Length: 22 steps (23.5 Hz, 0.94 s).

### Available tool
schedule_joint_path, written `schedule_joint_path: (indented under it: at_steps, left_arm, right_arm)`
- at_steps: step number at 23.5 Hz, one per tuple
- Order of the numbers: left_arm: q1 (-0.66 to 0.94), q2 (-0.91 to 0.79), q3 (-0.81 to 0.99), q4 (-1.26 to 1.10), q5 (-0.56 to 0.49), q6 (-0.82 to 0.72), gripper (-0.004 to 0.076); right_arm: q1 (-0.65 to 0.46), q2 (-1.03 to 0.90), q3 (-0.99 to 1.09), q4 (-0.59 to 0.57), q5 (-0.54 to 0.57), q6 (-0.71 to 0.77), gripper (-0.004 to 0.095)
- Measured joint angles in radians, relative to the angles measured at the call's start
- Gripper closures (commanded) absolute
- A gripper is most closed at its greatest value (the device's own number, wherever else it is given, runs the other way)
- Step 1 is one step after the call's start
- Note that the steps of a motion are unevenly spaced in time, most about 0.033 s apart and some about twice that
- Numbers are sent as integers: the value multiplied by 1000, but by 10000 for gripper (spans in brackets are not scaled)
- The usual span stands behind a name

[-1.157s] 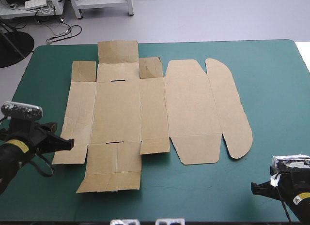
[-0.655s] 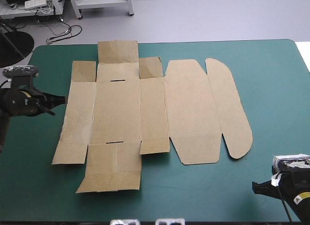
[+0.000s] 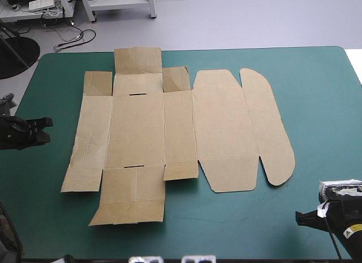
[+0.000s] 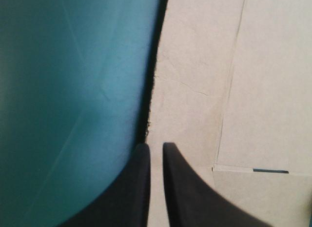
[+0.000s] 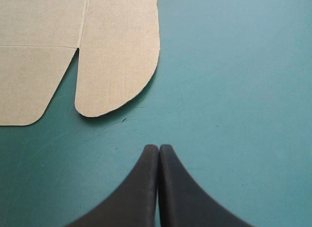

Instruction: Fold the box

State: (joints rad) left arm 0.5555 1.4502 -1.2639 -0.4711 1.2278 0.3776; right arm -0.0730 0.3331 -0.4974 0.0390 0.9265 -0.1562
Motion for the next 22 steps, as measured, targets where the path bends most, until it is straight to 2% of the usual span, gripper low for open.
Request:
schedule_joint_path:
  at_steps: [1,3,4,15,22]
  left_arm:
    - [-20,12,0,0,1,22,330]
    - [-61,45,-1,0,1,49,222]
    - [-80,63,-1,1,1,52,199]
    - [-105,253,-1,-4,-12,54,207]
    - [-105,362,-1,-109,-21,82,207]
  right_arm:
    - [0,0,0,-1,0,0,928]
    - [0,0,0,-8,0,0,928]
    - [0,0,0,-12,0,0,928]
    - [0,0,0,-15,5,18,928]
    - [0,0,0,-15,16,37,928]
